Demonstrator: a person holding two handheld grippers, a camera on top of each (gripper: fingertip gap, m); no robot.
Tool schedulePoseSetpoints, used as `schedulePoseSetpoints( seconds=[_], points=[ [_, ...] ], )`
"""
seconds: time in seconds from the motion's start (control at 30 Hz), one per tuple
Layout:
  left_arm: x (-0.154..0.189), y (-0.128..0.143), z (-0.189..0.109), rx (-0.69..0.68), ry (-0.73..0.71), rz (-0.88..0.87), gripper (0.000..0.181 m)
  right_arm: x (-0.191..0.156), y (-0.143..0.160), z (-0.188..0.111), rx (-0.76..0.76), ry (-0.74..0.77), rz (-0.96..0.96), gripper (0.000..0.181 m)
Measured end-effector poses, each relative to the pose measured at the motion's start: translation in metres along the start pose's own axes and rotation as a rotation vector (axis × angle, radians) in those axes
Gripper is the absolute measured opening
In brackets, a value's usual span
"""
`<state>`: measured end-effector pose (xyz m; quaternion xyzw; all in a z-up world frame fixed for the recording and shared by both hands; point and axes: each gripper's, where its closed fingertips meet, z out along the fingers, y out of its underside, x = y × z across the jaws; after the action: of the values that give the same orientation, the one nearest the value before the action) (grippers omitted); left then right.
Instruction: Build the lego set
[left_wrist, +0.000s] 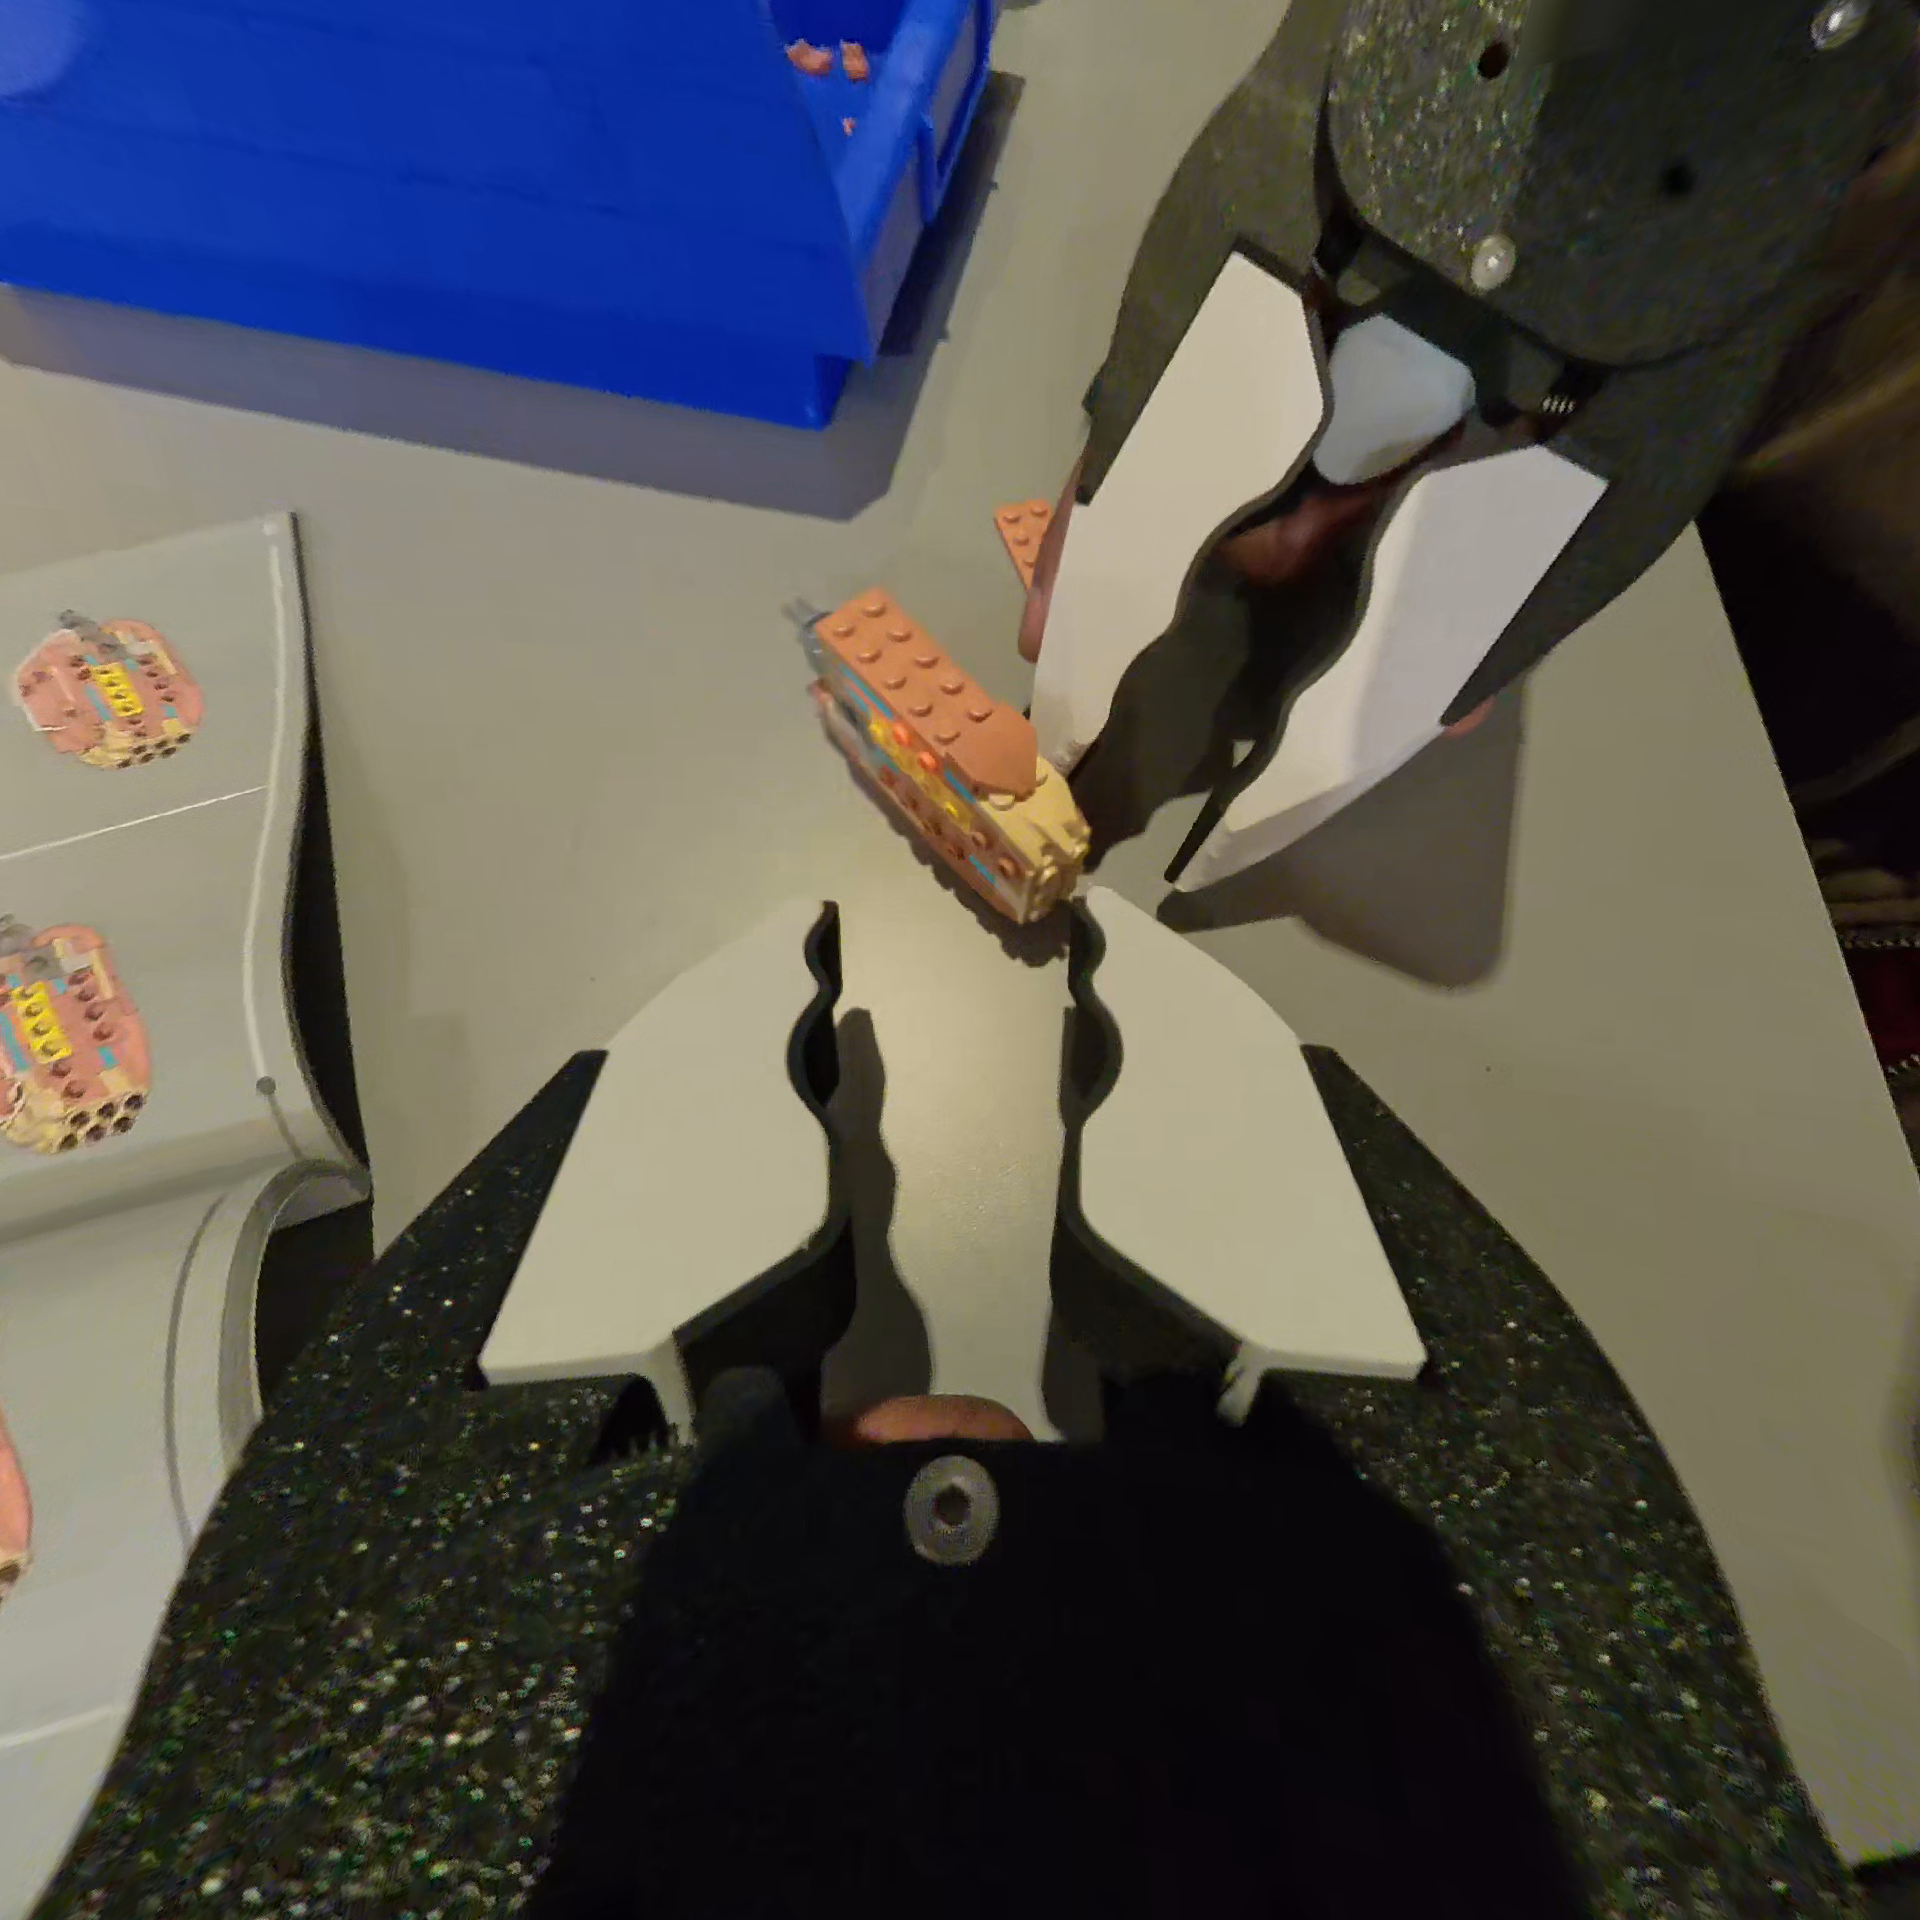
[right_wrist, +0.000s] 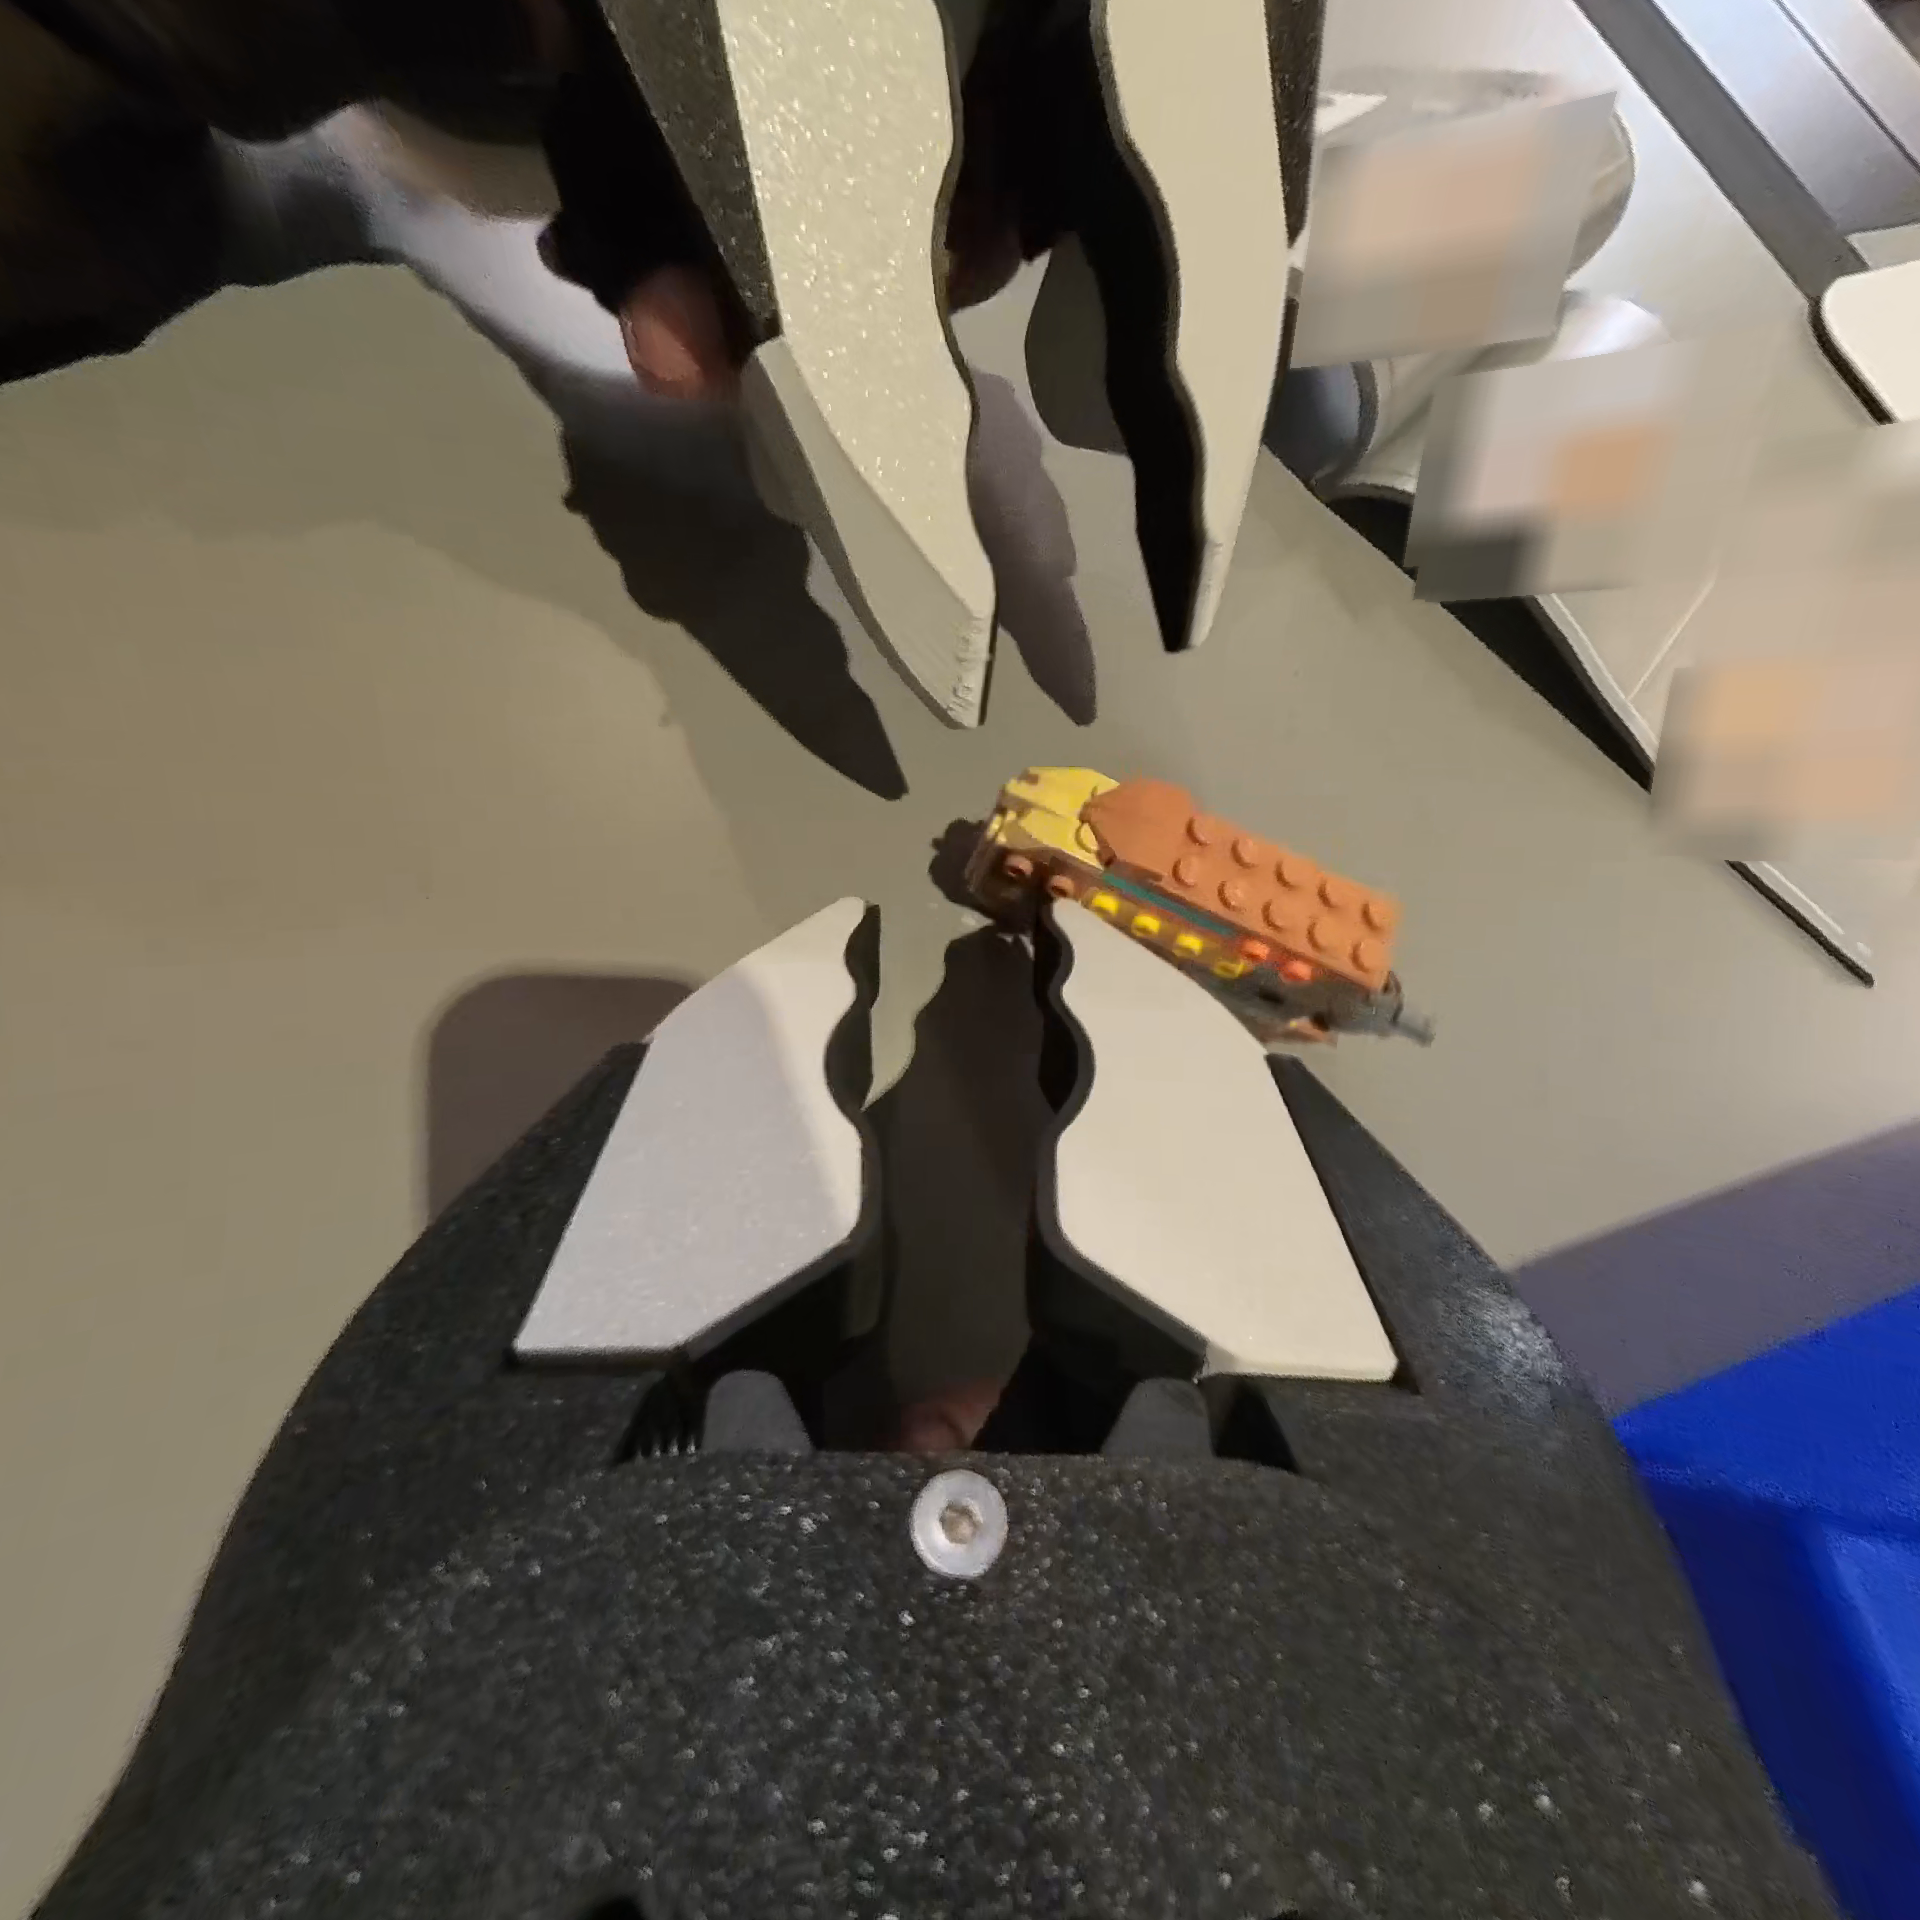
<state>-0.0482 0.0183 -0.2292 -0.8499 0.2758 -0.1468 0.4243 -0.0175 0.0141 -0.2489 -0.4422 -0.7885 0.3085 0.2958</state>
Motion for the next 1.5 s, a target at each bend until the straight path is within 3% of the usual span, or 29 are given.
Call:
schedulePoseSetpoints(
  seconds=[0.27,0.5,0.83,1.5],
  points=[
    [-0.005,-0.003,-0.011,0.086,-0.08,-0.011,0.042,-0.003,-0.003,0.003,0.001,-0.028,-0.046,0.028],
    [-0.006,-0.009,-0.007,0.118,-0.091,-0.009,0.048,0.015,0.007,-0.031,0.049,0.011,-0.091,0.03],
    [-0.001,-0.013,0.014,0.11,-0.103,-0.019,0.048,0.051,0.049,-0.07,0.068,0.049,-0.065,0.032],
    [-0.001,-0.001,0.03,-0.01,-0.143,0.026,0.035,0.065,0.077,-0.067,-0.007,-0.097,-0.174,0.033]
  ],
)
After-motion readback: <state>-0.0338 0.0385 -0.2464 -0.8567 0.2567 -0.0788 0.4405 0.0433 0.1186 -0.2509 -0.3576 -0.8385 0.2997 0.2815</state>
